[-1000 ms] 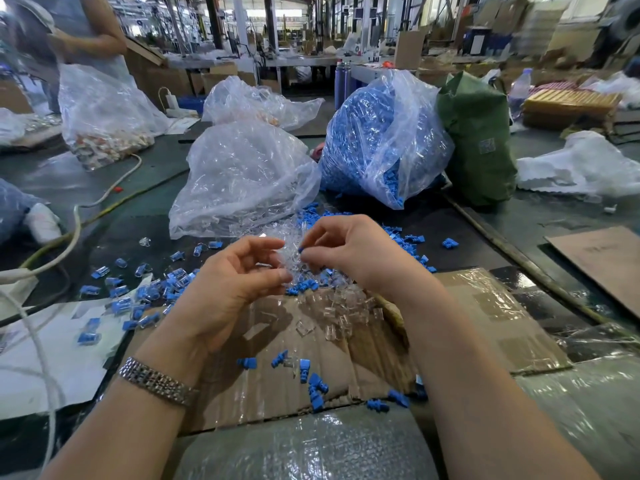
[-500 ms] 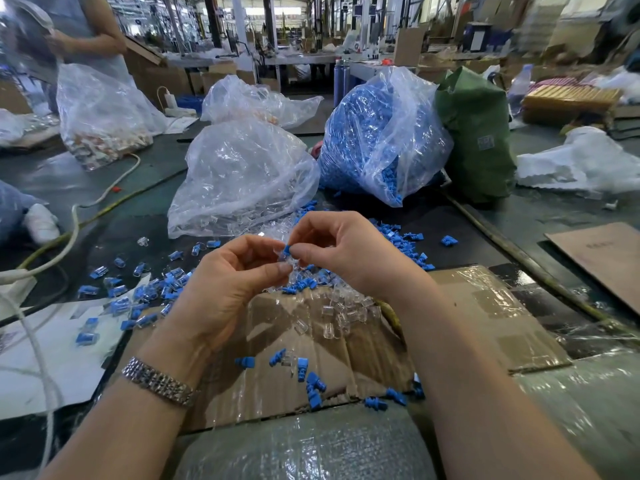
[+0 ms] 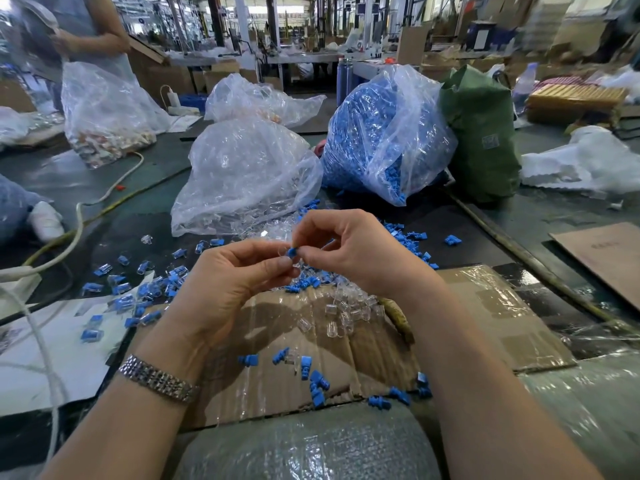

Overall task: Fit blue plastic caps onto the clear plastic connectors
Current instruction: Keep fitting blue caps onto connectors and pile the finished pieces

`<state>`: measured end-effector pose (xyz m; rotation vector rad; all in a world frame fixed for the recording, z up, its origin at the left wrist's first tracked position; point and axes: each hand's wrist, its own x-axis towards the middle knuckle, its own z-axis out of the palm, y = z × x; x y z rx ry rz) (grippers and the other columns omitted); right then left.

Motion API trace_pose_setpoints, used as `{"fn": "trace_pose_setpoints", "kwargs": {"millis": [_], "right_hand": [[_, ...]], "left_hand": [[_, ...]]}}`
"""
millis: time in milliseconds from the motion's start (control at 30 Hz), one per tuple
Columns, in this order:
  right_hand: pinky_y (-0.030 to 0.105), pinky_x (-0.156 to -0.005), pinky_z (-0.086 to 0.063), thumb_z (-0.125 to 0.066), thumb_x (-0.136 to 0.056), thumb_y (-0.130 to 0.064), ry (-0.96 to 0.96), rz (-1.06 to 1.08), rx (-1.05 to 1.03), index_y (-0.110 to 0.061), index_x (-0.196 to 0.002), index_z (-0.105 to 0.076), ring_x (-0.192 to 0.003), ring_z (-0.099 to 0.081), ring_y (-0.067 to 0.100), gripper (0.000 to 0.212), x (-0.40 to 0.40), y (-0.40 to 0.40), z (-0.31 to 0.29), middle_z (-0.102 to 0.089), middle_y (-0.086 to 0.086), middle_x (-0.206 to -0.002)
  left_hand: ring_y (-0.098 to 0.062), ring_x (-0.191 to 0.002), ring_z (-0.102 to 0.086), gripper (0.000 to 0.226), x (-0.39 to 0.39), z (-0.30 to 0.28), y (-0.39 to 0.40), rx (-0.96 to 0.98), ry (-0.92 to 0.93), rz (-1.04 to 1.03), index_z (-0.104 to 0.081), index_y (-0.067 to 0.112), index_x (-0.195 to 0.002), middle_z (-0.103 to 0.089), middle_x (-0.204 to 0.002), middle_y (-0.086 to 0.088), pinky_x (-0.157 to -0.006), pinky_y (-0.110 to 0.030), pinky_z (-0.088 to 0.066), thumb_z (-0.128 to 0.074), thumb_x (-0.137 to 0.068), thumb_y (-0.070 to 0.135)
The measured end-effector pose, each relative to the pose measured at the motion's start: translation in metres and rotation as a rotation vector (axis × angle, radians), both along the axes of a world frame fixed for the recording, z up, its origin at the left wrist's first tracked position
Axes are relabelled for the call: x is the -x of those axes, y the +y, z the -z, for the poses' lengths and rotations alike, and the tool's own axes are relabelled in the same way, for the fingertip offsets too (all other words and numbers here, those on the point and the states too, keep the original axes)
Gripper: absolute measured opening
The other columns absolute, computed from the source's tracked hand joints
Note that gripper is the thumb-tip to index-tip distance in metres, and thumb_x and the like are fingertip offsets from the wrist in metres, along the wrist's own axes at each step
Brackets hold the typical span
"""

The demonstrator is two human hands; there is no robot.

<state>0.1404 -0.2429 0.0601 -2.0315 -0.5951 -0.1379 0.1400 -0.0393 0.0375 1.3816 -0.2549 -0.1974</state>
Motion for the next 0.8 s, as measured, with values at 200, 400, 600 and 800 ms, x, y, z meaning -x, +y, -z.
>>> {"fn": "trace_pose_setpoints", "kwargs": {"millis": [200, 400, 600, 800], "right_hand": [[0.026, -0.073, -0.052, -0.078, -0.088, -0.026, 0.105, 0.289, 0.298, -0.019, -0.1, -0.066, -0.084, -0.066, 0.011, 0.018, -0.003, -0.024, -0.001, -0.069, -0.003, -0.09], [0.03, -0.057, -0.042, -0.075, -0.083, -0.041, 0.467, 0.542, 0.762, -0.013, -0.062, -0.056, -0.063, -0.055, 0.023, 0.04, 0.0, -0.049, 0.006, -0.057, 0.004, -0.065], [0.031, -0.051, -0.033, -0.079, -0.081, -0.036, 0.45, 0.528, 0.805, -0.012, -0.062, -0.049, -0.06, -0.048, 0.02, 0.043, 0.004, -0.038, 0.005, -0.049, 0.004, -0.065], [0.032, -0.051, -0.037, -0.064, -0.088, -0.034, 0.364, 0.548, 0.592, -0.006, -0.069, -0.058, -0.057, -0.051, 0.024, 0.034, 0.002, -0.04, 0.0, -0.055, 0.008, -0.063]], "left_hand": [[-0.031, -0.099, -0.075, 0.025, -0.002, 0.003, 0.001, -0.021, 0.006, 0.025, -0.08, 0.01, -0.098, -0.076, -0.106, -0.02, -0.082, -0.028, -0.06, -0.078, -0.073, 0.012], [-0.031, -0.091, -0.075, 0.02, -0.004, 0.004, -0.001, 0.056, 0.028, 0.01, -0.08, 0.009, -0.093, -0.074, -0.104, -0.024, -0.077, -0.028, -0.061, -0.076, -0.074, 0.006], [-0.032, -0.094, -0.075, 0.022, -0.006, 0.007, -0.001, 0.079, 0.055, 0.006, -0.08, 0.007, -0.096, -0.074, -0.105, -0.024, -0.076, -0.028, -0.061, -0.074, -0.075, 0.005], [-0.03, -0.093, -0.075, 0.025, -0.007, 0.006, -0.003, 0.163, 0.096, -0.061, -0.074, 0.002, -0.098, -0.074, -0.106, -0.024, -0.074, -0.028, -0.062, -0.073, -0.073, 0.003]]}}
